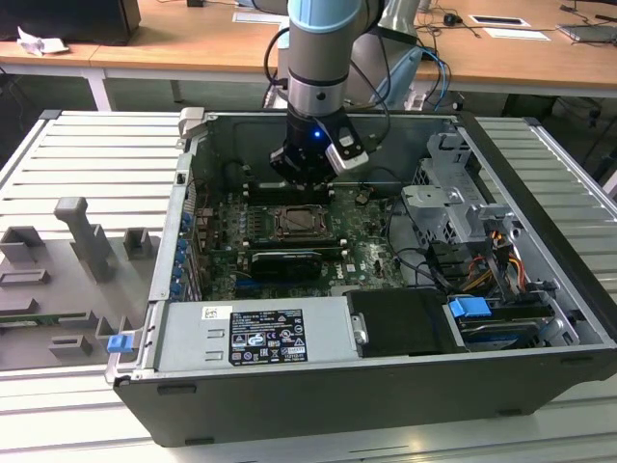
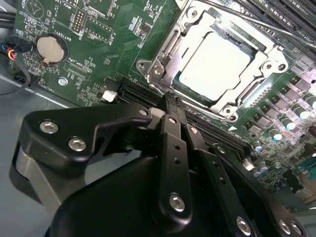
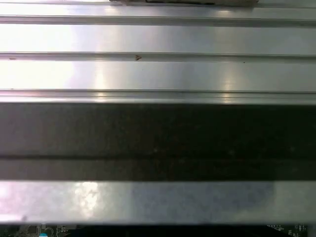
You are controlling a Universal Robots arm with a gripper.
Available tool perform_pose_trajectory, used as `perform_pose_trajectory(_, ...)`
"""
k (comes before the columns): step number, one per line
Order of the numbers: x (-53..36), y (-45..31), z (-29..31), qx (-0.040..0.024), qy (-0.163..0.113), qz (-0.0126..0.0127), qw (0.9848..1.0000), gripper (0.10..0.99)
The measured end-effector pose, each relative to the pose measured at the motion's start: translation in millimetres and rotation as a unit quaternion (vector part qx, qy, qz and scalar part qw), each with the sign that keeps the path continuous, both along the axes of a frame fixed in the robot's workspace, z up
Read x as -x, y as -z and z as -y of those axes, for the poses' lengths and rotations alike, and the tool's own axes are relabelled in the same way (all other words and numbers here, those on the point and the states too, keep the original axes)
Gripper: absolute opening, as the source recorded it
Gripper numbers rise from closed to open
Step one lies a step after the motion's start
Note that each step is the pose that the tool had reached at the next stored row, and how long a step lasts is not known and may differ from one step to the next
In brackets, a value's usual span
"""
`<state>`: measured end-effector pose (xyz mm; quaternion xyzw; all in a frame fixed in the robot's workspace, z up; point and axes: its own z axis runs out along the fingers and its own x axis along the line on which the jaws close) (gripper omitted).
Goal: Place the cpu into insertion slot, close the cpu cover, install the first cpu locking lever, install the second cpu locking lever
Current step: 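Install the first cpu locking lever, then install the second cpu locking lever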
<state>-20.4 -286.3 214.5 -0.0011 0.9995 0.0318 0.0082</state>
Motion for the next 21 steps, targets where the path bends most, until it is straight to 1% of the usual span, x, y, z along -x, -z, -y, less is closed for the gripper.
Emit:
perform_pose_trajectory(3,0.0,-0.1,1.1,0.0001,0.000,0.0000,1.0000,0.106)
perform_pose_trajectory(7,0.0,0.0,5.8,0.0000,0.000,0.0000,1.0000,0.106)
perform_pose_trajectory(11,0.0,-0.8,7.1,0.0002,0.000,-0.0001,1.0000,0.106)
perform_pose_trajectory(12,0.0,-3.1,7.2,0.0003,0.000,0.0000,1.0000,0.106)
perform_pose_trajectory(14,0.0,-25.9,7.1,0.0002,0.000,0.0000,1.0000,0.106)
perform_pose_trajectory(15,0.0,-33.3,7.2,0.0002,0.000,0.0000,1.0000,0.106)
perform_pose_trajectory(16,-0.1,-34.2,7.4,0.0003,0.000,-0.0001,1.0000,0.106)
perform_pose_trajectory(18,0.1,-34.2,10.9,0.0002,0.000,0.0000,1.0000,0.106)
perform_pose_trajectory(19,0.1,-34.2,14.3,0.0002,0.000,0.0000,1.0000,0.106)
perform_pose_trajectory(20,0.3,-34.2,19.9,0.0002,0.000,0.0000,1.0000,0.106)
perform_pose_trajectory(21,0.5,-33.8,27.9,0.0000,0.000,-0.0001,1.0000,0.106)
